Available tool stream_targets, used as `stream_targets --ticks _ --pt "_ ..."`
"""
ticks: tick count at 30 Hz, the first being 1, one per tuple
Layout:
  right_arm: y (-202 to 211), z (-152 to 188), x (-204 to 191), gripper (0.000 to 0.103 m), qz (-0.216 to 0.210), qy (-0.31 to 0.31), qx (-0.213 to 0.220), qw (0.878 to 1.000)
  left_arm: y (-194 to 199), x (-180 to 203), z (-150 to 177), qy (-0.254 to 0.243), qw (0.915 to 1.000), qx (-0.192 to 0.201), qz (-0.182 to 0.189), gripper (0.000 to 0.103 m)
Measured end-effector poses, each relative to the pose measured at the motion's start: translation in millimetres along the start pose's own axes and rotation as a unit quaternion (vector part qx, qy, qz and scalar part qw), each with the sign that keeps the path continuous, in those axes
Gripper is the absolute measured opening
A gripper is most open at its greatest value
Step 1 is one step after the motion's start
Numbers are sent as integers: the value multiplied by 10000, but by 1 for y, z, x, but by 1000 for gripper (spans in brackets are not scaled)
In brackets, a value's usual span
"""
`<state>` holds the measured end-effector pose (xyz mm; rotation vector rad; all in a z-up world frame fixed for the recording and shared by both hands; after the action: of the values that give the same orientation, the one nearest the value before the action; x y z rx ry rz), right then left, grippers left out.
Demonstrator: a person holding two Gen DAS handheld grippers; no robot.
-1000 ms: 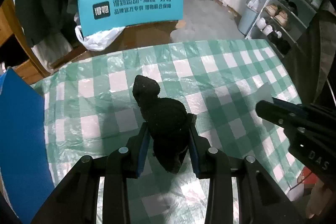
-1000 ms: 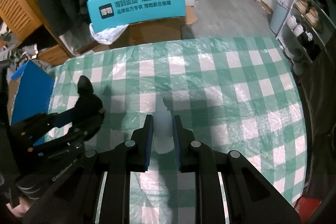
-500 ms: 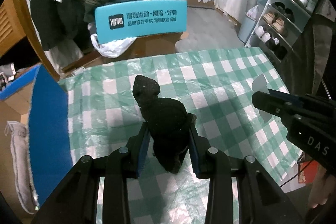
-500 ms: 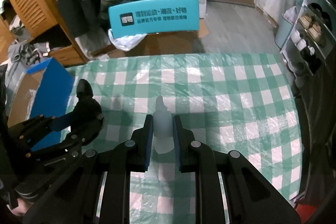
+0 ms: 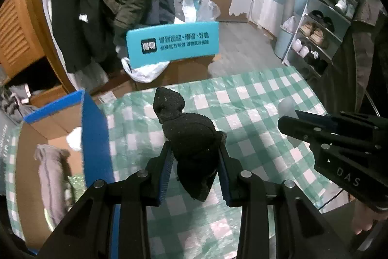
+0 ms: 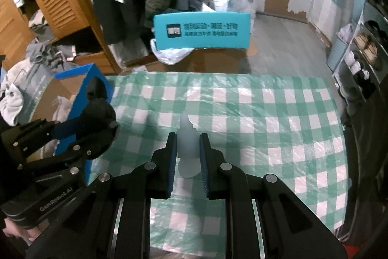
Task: Organize soft objects
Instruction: 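Carry the black hat and white bottle over the box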
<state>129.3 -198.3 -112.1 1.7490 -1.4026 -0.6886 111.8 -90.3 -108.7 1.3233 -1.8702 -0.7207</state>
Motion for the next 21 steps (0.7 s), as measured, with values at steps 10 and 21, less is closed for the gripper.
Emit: stream_targets --ticks 10,21 --pt "19 -5 -22 17 -233 159 138 9995 29 -23 9 137 9999 71 -55 35" --pt "29 -12 -64 17 -509 391 163 9978 57 -45 14 290 9993 195 -131 35"
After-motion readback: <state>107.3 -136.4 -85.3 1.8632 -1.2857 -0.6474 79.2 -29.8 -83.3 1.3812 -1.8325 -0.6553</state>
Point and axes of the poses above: each gripper's, at about its wrist camera, not at the fingertips, and y roughly against the way its jaws point, x to its right, z to its underside, the point moved 9 cm from there along -y, roughly the way its jaws point, and after that the axes turned 14 degrees about z, right-handed, at the moved point
